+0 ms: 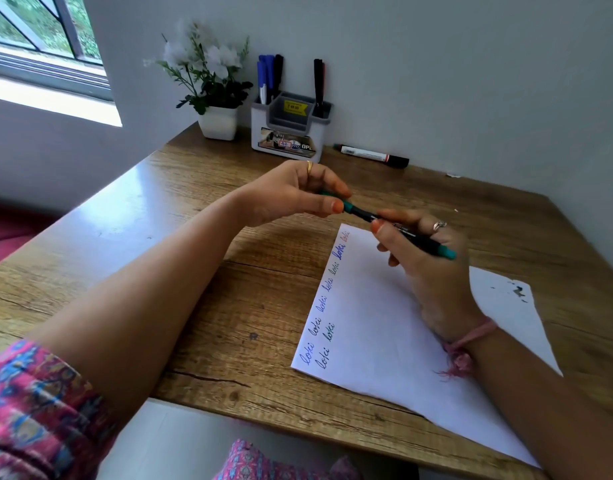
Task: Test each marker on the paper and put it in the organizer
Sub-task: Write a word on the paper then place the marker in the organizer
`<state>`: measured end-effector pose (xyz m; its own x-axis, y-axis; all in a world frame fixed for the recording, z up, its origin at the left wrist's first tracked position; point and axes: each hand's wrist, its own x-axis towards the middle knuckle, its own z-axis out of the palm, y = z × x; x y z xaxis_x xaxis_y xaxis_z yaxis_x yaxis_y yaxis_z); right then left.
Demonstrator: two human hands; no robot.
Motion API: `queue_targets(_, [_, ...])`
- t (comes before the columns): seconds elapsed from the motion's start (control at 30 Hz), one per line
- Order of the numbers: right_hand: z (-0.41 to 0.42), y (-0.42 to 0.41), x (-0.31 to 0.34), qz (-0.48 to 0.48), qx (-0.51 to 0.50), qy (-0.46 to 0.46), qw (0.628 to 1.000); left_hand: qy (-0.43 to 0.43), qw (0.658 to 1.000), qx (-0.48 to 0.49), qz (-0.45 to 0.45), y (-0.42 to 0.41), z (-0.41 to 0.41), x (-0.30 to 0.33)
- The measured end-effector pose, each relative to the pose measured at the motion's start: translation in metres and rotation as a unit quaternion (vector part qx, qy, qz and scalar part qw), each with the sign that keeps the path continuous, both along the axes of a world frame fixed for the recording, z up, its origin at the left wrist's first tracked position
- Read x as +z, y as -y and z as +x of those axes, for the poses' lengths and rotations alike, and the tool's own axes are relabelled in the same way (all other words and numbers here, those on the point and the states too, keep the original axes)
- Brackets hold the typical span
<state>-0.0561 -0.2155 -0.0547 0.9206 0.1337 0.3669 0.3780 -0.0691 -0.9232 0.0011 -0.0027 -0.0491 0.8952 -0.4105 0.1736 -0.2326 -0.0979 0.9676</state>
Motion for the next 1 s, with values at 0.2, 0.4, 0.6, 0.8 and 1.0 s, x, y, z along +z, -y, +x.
queue_targets(0.2, [-0.002,-0.001,-0.002,-0.039,0.062,0.032,0.997,-0.02,0.998,-0.027,-0.048,0.003,-0.002,0.004])
queue_targets(0.4, [-0.004,0.001,-0.006,-0.056,0.078,0.036,0.995,-0.01,0.999,-0.021,-0.022,0.004,-0.002,0.007])
queue_targets(0.6, [-0.004,0.002,-0.007,-0.022,0.101,0.032,0.994,0.009,0.999,-0.036,-0.025,0.006,-0.005,0.011])
queue_targets(0.8, [-0.003,-0.001,-0.003,-0.039,0.144,0.04,0.988,-0.035,0.98,-0.034,-0.195,0.01,-0.005,0.007])
queue_targets(1.0, [0.013,0.009,-0.006,-0.334,0.012,0.156,0.929,-0.02,0.925,0.047,-0.378,-0.011,0.003,0.015])
